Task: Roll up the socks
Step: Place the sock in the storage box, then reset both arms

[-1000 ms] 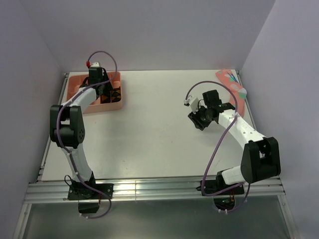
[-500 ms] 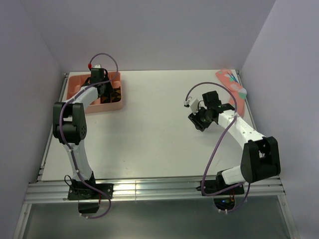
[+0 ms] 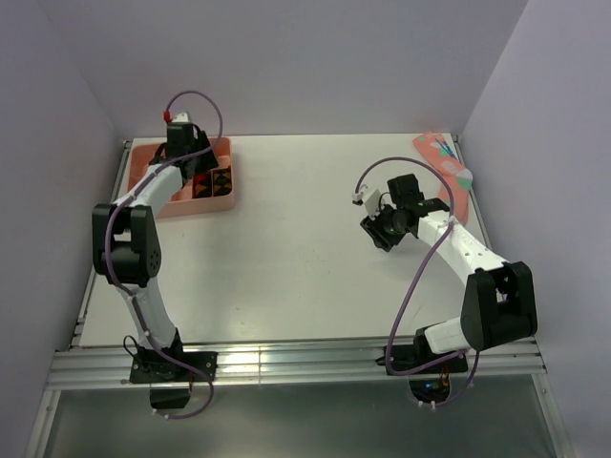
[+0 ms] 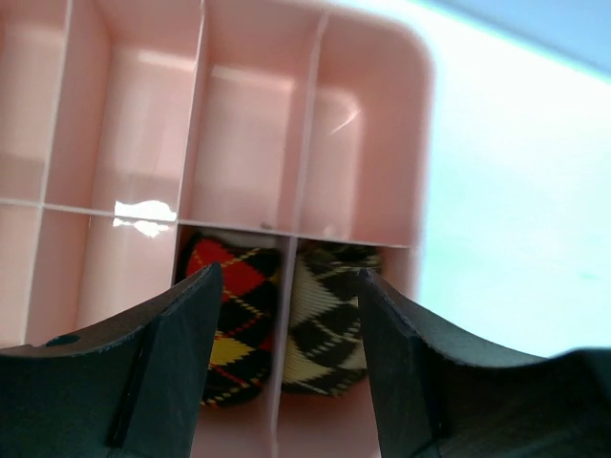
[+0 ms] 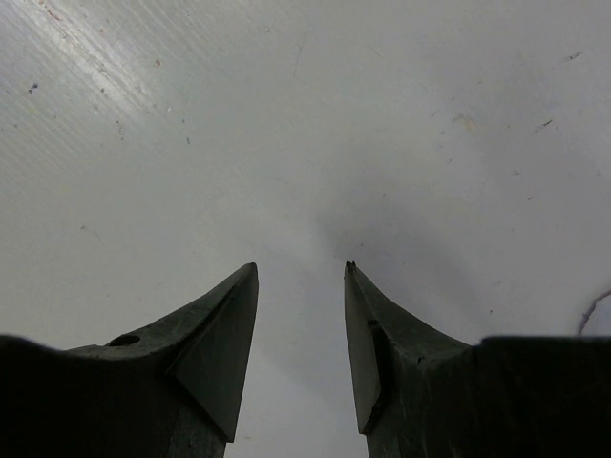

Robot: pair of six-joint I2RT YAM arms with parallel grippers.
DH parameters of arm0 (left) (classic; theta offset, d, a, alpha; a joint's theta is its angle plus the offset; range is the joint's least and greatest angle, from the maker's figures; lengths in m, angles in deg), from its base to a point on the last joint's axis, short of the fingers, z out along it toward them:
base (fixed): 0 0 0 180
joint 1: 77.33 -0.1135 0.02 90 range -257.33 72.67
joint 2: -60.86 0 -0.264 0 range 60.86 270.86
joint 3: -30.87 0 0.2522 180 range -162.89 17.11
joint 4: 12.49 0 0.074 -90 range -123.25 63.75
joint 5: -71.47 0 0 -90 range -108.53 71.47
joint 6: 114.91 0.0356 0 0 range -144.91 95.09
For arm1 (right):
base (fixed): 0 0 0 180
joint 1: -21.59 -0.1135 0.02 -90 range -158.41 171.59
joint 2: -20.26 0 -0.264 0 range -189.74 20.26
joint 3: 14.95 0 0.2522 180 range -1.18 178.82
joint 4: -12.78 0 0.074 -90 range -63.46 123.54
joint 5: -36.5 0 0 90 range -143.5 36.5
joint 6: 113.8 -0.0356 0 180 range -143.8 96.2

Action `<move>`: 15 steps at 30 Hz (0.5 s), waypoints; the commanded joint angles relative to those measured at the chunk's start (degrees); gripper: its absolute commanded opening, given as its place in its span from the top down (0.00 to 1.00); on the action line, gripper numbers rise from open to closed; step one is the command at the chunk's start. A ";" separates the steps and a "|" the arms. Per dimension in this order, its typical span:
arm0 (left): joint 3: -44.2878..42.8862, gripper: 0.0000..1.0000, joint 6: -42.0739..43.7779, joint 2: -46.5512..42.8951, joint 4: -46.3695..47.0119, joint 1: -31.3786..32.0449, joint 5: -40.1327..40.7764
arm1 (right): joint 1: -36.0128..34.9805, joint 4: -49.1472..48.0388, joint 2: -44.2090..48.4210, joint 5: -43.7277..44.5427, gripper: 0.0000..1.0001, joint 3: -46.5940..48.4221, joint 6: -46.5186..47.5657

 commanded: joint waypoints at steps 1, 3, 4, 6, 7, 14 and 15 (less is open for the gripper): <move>0.15 0.36 0.02 -8.41 4.45 0.10 -3.18 | 0.45 -2.30 1.14 -0.15 0.52 0.78 -0.85; 1.29 0.35 -0.50 -10.88 5.42 0.28 -3.89 | 0.54 -2.83 2.64 -0.15 0.51 1.05 -1.64; 1.73 0.35 -0.68 -13.76 5.60 0.45 -4.67 | 0.63 -3.00 3.25 -0.24 0.51 1.22 -2.34; 3.04 0.34 -0.95 -18.42 5.34 1.33 -4.68 | 0.71 -3.01 5.01 -0.42 0.50 2.10 -3.40; 3.57 0.34 -1.12 -20.10 5.07 1.86 -4.25 | 0.71 -2.83 5.54 -0.59 0.50 2.45 -3.84; 12.60 0.33 -4.19 -33.38 1.29 10.81 -0.03 | 1.15 -2.30 13.53 -0.25 0.43 5.61 -10.07; 14.20 0.33 -4.64 -36.53 1.55 11.87 -0.11 | 1.24 -2.22 14.15 -0.15 0.41 5.88 -10.69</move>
